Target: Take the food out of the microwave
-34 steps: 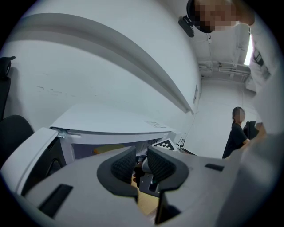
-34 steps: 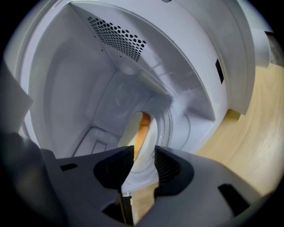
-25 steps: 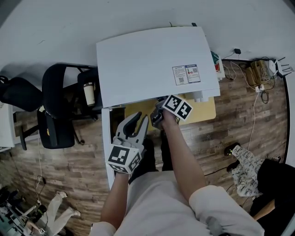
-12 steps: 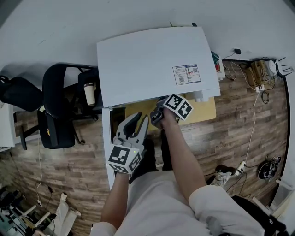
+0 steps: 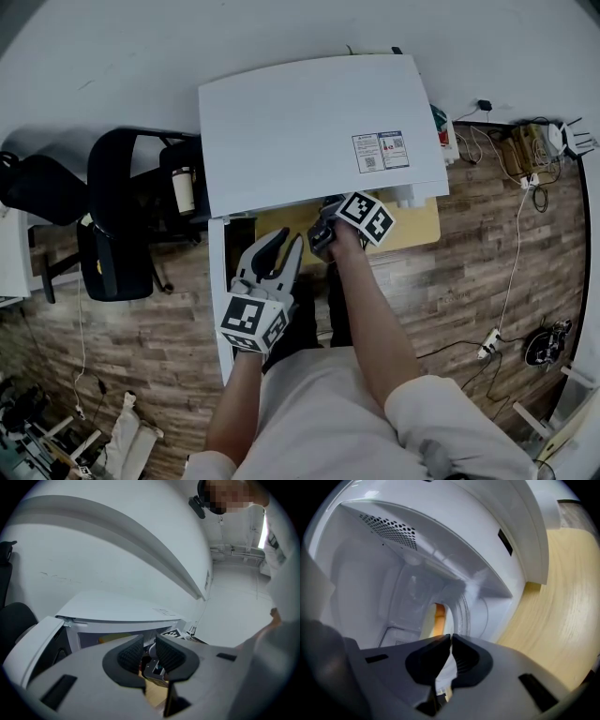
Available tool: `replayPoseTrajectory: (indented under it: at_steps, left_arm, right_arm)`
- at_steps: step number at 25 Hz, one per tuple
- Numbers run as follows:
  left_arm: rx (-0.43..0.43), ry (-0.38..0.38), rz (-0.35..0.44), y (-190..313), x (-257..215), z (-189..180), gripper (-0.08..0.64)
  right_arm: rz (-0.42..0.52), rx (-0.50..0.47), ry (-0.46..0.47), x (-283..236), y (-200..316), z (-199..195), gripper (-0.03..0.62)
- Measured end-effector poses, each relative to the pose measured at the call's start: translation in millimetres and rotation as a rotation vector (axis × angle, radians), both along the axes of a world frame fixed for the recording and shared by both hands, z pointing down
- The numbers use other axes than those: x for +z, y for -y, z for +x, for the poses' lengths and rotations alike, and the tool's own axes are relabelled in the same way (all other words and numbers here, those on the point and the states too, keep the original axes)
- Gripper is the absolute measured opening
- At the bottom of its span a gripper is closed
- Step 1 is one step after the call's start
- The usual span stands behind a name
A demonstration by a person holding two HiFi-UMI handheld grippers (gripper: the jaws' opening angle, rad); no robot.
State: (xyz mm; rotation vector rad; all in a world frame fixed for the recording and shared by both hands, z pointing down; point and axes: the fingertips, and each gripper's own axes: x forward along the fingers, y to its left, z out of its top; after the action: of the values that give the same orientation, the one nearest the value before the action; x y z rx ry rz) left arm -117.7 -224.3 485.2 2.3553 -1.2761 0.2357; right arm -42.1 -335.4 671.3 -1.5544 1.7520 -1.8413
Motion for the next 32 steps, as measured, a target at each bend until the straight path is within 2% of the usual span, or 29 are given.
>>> replayPoseTrajectory:
  at_steps: [10, 32]
  left_arm:
    - [-0.008, 0.001, 0.004, -1, 0, 4, 0.077]
    - [-0.023, -0.006, 0.018, -9, -3, 40, 0.077]
  right_arm:
    - [0.019, -0.005, 0.026, -3, -9, 8, 0.008]
    - [0.015, -0.052, 0.033, -2, -37, 34, 0.008]
